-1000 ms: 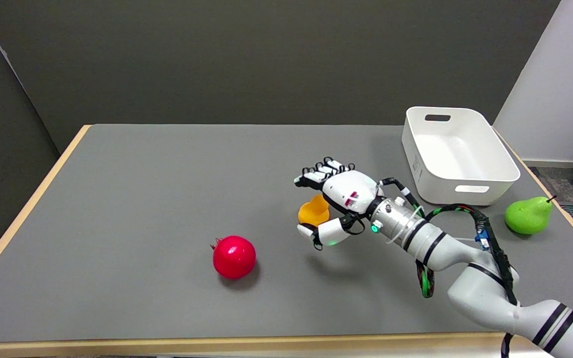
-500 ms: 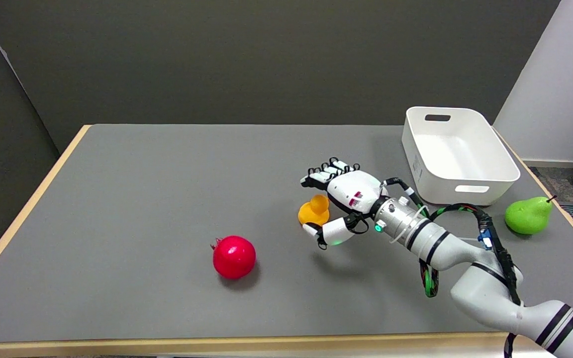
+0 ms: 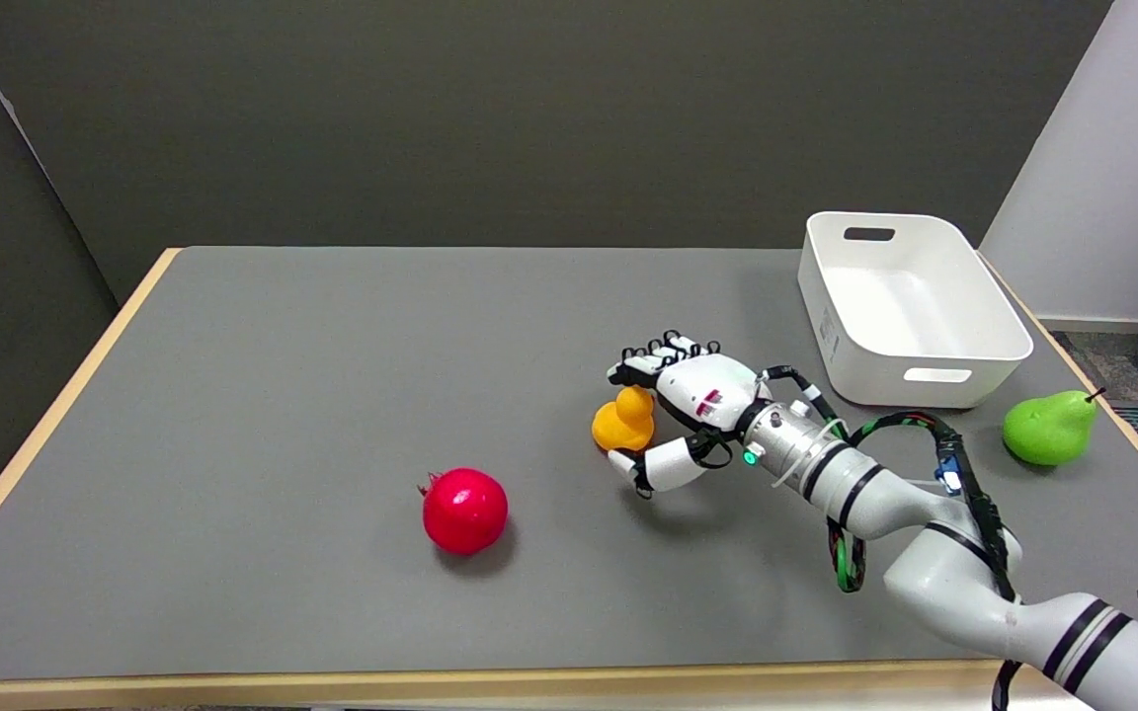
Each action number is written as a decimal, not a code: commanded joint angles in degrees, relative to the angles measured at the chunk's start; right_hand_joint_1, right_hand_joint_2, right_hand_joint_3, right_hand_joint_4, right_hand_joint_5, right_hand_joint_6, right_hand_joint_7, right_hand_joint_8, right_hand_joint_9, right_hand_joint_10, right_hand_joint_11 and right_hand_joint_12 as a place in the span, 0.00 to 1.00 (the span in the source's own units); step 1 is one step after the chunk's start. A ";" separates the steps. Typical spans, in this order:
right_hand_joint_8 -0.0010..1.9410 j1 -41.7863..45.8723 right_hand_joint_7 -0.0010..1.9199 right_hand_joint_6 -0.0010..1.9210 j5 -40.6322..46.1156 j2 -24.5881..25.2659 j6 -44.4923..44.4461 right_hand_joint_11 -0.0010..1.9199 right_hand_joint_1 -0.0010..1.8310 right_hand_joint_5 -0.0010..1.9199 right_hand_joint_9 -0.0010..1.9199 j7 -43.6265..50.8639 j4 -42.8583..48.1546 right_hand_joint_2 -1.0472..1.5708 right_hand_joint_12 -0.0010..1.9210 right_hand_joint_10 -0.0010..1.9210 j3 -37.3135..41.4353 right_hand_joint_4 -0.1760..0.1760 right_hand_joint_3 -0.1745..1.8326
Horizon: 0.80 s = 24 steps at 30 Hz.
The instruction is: Pick up the yellow duck.
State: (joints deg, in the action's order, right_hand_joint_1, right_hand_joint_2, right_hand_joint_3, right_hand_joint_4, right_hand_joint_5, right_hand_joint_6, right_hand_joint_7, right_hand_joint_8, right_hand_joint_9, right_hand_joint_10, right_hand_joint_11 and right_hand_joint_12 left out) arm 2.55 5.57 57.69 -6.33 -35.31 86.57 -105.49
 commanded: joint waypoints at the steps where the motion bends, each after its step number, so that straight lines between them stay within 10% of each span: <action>1: 0.24 -7.51 0.18 0.28 3.56 0.42 -1.21 0.00 0.24 0.13 0.10 0.10 -6.56 0.63 0.50 0.35 -5.98 0.27 0.57; 24: 0.21 -9.48 0.20 0.26 6.29 0.60 -1.21 0.00 0.26 0.14 0.11 0.02 -10.61 0.65 0.54 0.36 -8.11 0.28 0.52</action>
State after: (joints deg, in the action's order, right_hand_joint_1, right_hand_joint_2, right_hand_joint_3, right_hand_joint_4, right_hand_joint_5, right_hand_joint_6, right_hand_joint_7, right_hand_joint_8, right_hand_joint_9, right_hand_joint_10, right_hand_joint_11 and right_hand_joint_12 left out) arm -6.36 10.27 58.07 -7.17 -35.28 78.67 -112.93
